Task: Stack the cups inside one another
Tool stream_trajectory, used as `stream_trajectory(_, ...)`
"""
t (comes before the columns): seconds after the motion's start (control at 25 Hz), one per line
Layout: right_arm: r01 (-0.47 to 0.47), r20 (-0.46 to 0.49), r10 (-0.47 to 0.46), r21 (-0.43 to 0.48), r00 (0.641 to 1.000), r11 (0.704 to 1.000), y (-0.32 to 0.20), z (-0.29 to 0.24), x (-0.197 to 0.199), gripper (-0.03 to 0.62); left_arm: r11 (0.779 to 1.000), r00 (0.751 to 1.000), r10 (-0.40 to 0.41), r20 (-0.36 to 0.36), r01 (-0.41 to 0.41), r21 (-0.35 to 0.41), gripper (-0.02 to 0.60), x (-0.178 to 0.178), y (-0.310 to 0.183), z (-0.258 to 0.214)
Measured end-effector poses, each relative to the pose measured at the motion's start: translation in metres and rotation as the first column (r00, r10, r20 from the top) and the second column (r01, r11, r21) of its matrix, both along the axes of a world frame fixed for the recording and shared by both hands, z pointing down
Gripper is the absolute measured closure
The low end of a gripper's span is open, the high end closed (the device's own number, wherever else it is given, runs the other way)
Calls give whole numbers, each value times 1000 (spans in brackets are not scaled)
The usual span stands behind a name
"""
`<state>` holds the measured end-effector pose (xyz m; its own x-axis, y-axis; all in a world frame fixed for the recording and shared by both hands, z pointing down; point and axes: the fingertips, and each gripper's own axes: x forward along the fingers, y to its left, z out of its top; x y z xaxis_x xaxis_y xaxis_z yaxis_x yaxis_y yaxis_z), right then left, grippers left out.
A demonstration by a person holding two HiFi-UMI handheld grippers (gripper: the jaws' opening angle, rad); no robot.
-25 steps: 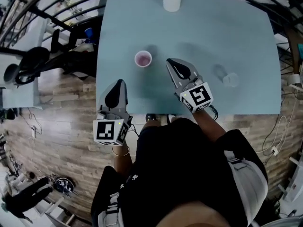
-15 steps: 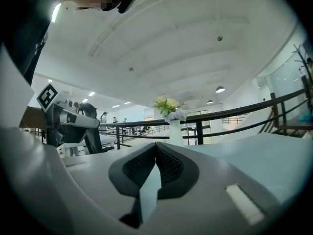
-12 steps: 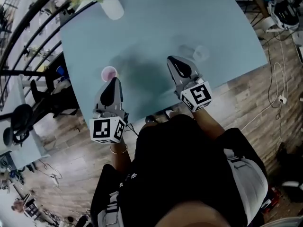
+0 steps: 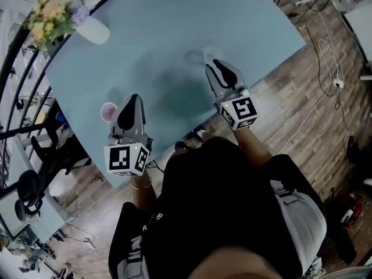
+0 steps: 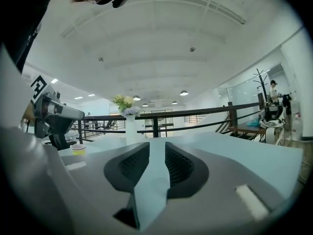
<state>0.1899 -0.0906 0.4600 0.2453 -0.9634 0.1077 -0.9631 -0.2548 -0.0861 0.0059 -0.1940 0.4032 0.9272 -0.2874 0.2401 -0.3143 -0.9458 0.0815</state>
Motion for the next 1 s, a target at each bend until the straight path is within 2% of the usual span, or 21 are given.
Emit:
stream_trajectory(0.16,-44,-2,44,-28,999,999,7,13,27,441,1000,1000,17,17,-17,8,589,16,5,0)
stream_trajectory(0.36,-58,10,59,-79,998,995,5,34,49,344,1000,999,0,39,0,12,589,22,6,2)
stream_trajectory(0.72,-24,28,30,-179,999,983,-8,73,60,250,998,995,-68,73,66,24,589,10,-1,4)
stream_trajectory(1.0,-11,27,17,-219,999,976,-17,87,68,230,994,991,-109,84,107,27,589,0,-2,5)
